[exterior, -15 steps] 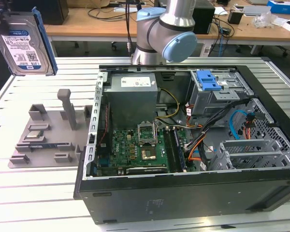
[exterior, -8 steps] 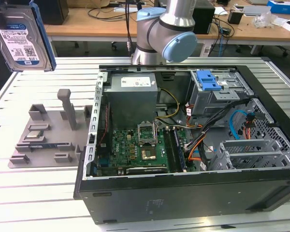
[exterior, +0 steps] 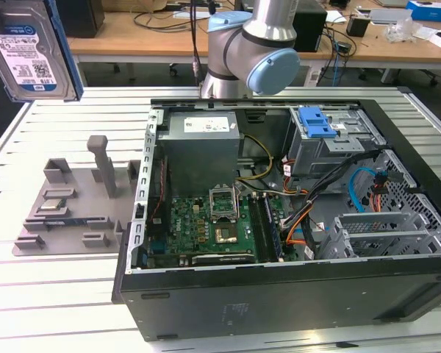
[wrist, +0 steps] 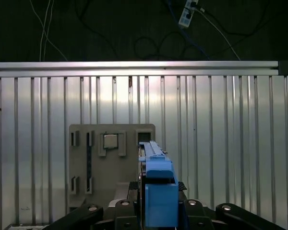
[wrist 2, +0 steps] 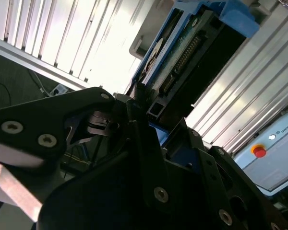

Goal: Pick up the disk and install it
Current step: 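Pick up the disk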

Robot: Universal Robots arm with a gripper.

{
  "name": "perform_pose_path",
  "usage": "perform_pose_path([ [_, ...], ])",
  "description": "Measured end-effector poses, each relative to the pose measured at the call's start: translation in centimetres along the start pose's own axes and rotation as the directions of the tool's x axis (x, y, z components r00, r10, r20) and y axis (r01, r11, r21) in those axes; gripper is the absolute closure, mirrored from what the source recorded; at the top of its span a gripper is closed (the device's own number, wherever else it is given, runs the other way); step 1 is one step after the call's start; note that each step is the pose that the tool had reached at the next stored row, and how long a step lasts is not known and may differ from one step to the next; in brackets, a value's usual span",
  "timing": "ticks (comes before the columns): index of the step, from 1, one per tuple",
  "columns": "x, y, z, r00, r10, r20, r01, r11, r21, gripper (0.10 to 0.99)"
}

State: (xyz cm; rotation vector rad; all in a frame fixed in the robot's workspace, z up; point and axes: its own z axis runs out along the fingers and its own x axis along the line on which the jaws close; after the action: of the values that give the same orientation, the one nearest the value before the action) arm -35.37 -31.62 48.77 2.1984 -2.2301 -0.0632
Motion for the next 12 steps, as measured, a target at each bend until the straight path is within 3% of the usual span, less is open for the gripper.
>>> perform_pose_path([
  [9, -0.04, 0.06, -1.77, 1.0, 0.0, 0.0, 0.0, 1.0, 0.0, 0.718],
  [12, -0.04, 0.07, -1.95, 1.0, 0.0, 0.0, 0.0, 1.0, 0.0, 0.718],
])
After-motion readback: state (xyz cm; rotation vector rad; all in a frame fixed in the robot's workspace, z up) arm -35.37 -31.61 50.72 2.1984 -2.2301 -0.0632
